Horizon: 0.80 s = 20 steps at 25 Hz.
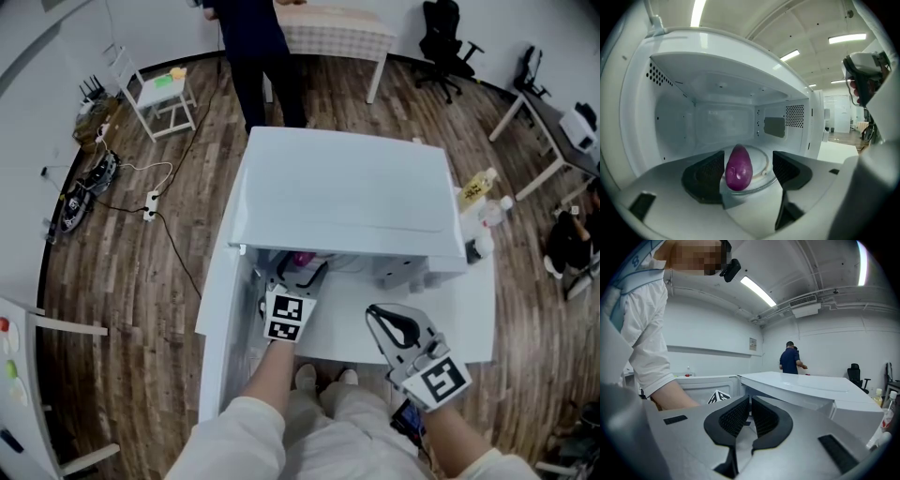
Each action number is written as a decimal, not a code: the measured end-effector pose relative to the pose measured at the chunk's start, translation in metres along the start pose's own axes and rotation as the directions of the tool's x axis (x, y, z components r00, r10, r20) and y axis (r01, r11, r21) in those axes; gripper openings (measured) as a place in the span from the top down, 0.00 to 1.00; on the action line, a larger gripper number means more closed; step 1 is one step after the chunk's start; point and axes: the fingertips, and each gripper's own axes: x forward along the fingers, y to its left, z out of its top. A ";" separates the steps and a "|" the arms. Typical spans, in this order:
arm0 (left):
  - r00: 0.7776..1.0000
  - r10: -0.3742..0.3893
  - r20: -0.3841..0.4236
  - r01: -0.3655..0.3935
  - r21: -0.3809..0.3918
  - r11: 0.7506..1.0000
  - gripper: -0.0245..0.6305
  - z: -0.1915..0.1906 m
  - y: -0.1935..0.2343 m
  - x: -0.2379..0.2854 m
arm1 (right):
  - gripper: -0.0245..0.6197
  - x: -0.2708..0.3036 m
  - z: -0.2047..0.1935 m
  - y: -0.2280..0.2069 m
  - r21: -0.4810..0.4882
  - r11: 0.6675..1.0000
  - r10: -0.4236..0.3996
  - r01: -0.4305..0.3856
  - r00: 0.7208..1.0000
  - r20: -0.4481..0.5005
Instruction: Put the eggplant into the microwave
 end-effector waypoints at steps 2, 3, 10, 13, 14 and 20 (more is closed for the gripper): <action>1.000 0.002 0.009 -0.002 -0.001 1.000 0.48 0.003 -0.002 -0.004 | 0.90 -0.002 0.001 0.001 -0.002 1.000 -0.001 0.001 1.000 0.004; 1.000 0.002 0.015 -0.002 -0.001 1.000 0.48 0.005 -0.004 -0.006 | 0.90 -0.002 0.001 0.001 -0.001 1.000 -0.001 0.001 1.000 0.005; 0.999 -0.002 0.046 0.002 0.000 1.000 0.49 0.019 -0.014 -0.023 | 0.90 -0.009 0.005 0.005 0.009 1.000 -0.009 0.008 1.000 0.024; 0.999 -0.010 0.047 0.010 0.007 1.000 0.53 0.023 -0.019 -0.030 | 0.90 -0.013 0.007 0.005 0.014 1.000 -0.016 0.015 0.999 0.031; 0.999 -0.014 0.049 0.013 0.009 1.000 0.55 0.025 -0.020 -0.033 | 0.90 -0.014 0.008 0.005 0.016 1.000 -0.017 0.017 0.999 0.033; 0.995 -0.042 0.091 0.040 0.019 0.999 0.67 0.045 -0.035 -0.049 | 0.90 -0.022 0.010 0.007 0.023 0.999 -0.025 0.024 0.998 0.050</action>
